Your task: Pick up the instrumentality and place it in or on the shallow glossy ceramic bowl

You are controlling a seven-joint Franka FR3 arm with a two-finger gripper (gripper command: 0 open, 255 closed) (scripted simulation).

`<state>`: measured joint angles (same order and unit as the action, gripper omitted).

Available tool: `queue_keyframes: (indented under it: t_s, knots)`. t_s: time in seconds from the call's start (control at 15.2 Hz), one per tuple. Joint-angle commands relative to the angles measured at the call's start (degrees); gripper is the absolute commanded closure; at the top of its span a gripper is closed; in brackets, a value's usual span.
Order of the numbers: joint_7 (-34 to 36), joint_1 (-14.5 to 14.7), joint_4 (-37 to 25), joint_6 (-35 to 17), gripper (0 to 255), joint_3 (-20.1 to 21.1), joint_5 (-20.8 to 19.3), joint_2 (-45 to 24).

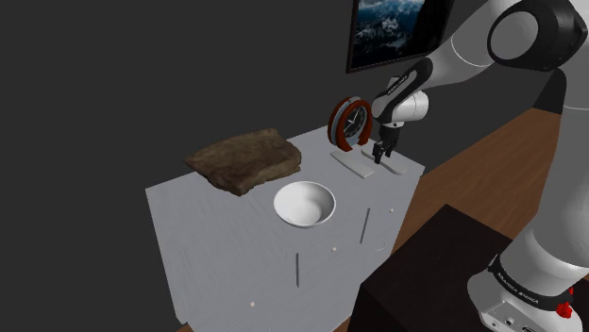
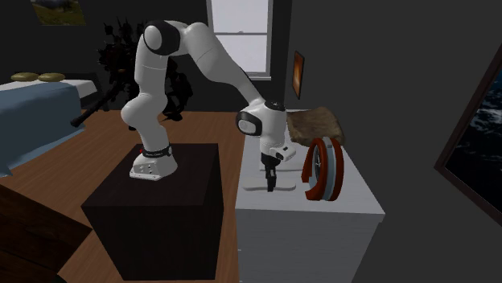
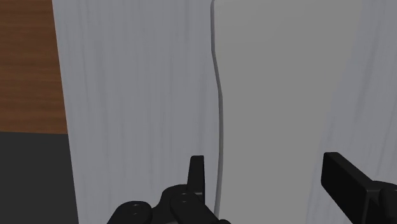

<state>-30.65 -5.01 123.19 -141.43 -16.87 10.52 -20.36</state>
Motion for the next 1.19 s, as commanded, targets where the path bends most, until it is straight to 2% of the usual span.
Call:
queue_keyframes:
  t_s: [0.0,0.13,1.12]
  knots:
    - [0.0,0.0,-0.01,0.0,255,0.0,0.0,0.0]
    - [0.01,0.01,0.01,-0.02,255,0.0,0.0,0.01]
    - [3.11,1.4,-1.79,9.71,255,-1.89,-4.44,8.43]
